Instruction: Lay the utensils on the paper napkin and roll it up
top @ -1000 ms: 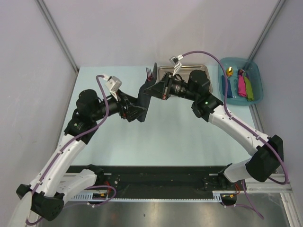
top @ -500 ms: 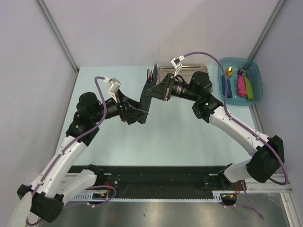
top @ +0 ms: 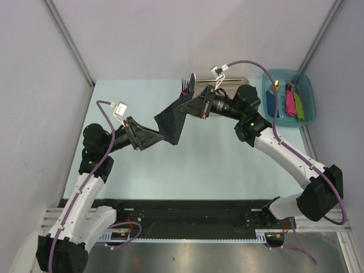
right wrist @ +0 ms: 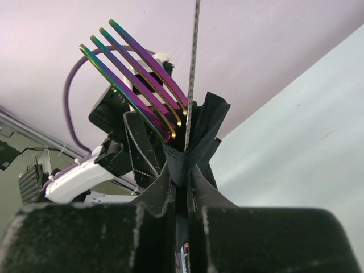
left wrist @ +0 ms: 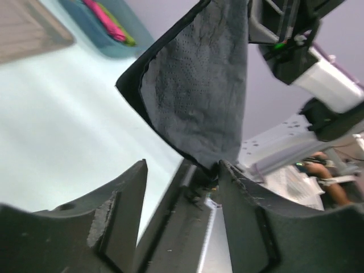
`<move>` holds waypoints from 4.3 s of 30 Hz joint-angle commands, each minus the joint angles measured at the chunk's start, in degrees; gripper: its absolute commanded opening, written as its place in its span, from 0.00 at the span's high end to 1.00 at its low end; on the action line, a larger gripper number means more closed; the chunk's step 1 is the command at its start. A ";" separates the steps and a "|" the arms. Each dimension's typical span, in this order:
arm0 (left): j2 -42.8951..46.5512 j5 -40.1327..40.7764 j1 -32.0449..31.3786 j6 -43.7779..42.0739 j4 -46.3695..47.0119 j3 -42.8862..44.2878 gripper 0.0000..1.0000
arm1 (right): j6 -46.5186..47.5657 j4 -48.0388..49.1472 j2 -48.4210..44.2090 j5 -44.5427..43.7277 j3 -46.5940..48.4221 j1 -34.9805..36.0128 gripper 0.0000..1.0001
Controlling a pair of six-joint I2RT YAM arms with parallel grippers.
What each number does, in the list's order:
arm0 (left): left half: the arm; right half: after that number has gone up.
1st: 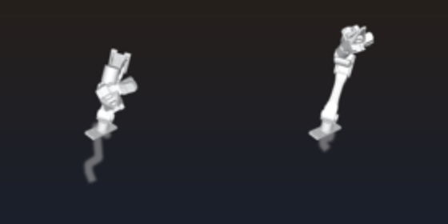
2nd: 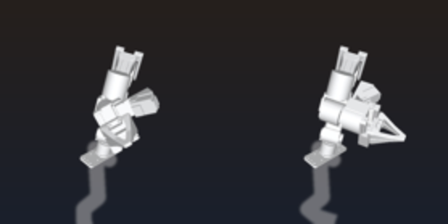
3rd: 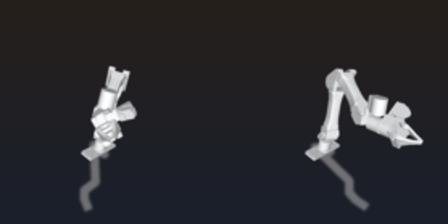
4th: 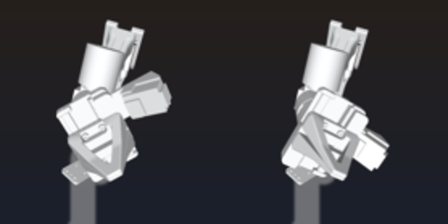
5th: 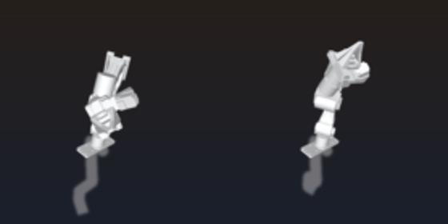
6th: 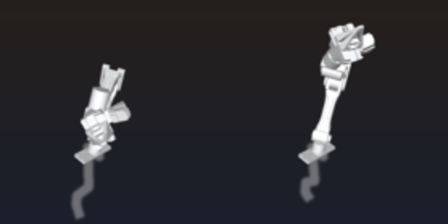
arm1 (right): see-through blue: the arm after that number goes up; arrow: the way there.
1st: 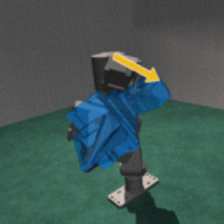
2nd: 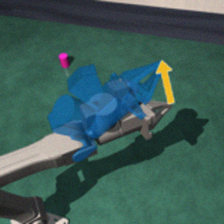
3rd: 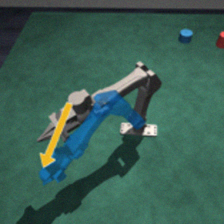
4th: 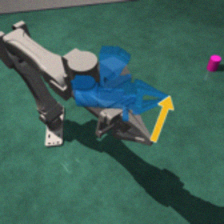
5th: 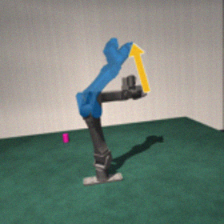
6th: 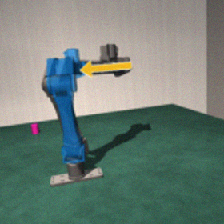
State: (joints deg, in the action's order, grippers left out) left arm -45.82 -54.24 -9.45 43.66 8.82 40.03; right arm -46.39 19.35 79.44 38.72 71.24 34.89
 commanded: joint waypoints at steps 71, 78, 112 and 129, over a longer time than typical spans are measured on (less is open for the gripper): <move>-0.67 32.53 -21.75 -35.40 -21.92 16.22 0.09 | 5.88 -5.21 -0.16 -12.00 6.28 4.30 1.00; -1.38 27.26 -21.75 -31.62 -18.23 13.59 0.21 | 1.84 0.68 0.01 -7.96 4.52 4.48 1.00; -3.75 3.53 -16.74 -0.51 13.06 6.46 0.55 | -3.53 13.34 -1.57 3.82 -0.58 4.48 1.00; -6.73 -1.39 -17.27 3.36 15.78 5.23 0.73 | -3.36 15.36 -0.07 5.31 1.18 5.98 1.00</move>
State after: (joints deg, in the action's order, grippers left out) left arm -51.96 -53.74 -26.46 44.73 19.33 45.52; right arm -50.33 31.24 79.83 43.00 70.98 39.59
